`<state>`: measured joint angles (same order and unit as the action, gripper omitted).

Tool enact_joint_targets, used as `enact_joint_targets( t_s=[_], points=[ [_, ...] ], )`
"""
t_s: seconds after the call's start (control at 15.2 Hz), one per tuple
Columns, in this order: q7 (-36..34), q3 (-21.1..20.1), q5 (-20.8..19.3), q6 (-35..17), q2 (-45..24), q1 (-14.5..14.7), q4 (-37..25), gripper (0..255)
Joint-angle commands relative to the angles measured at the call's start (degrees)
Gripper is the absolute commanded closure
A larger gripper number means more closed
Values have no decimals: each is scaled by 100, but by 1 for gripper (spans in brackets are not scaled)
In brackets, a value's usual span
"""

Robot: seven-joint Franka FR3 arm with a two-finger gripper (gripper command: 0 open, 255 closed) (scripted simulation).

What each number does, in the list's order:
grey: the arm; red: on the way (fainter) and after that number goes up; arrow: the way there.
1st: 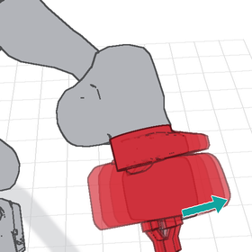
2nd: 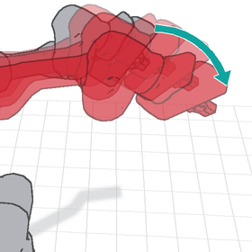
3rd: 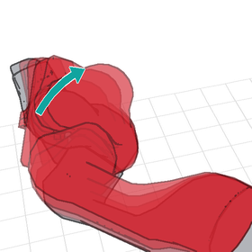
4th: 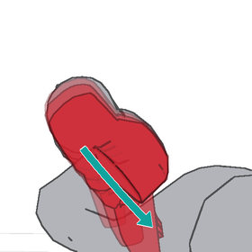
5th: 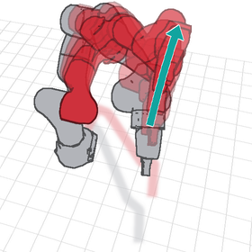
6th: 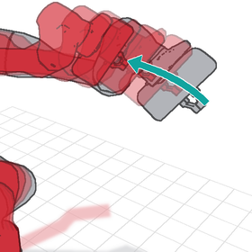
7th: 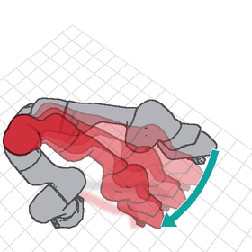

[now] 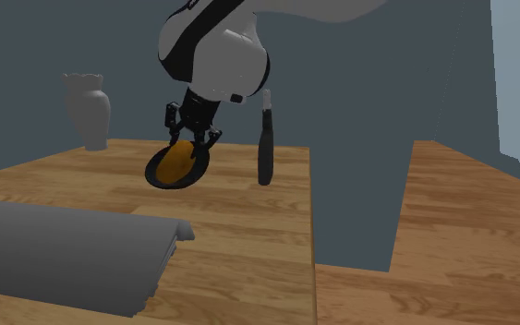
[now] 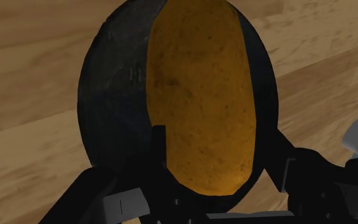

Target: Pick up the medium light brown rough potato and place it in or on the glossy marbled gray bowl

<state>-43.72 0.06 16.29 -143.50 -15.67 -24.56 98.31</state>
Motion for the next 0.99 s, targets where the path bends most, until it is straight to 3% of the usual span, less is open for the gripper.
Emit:
enact_joint_targets(
  t_s=[0.0,0.26,0.33,0.66,0.92],
  points=[
    [4,-32,5,198,-64,18,46,255],
    [3,-38,3,198,-64,13,46,255],
    [60,-33,33,220,-89,-25,10,0],
    [3,-38,3,198,-64,13,47,0],
    [-26,16,-48,632,497,-40,185,0]
  ],
)
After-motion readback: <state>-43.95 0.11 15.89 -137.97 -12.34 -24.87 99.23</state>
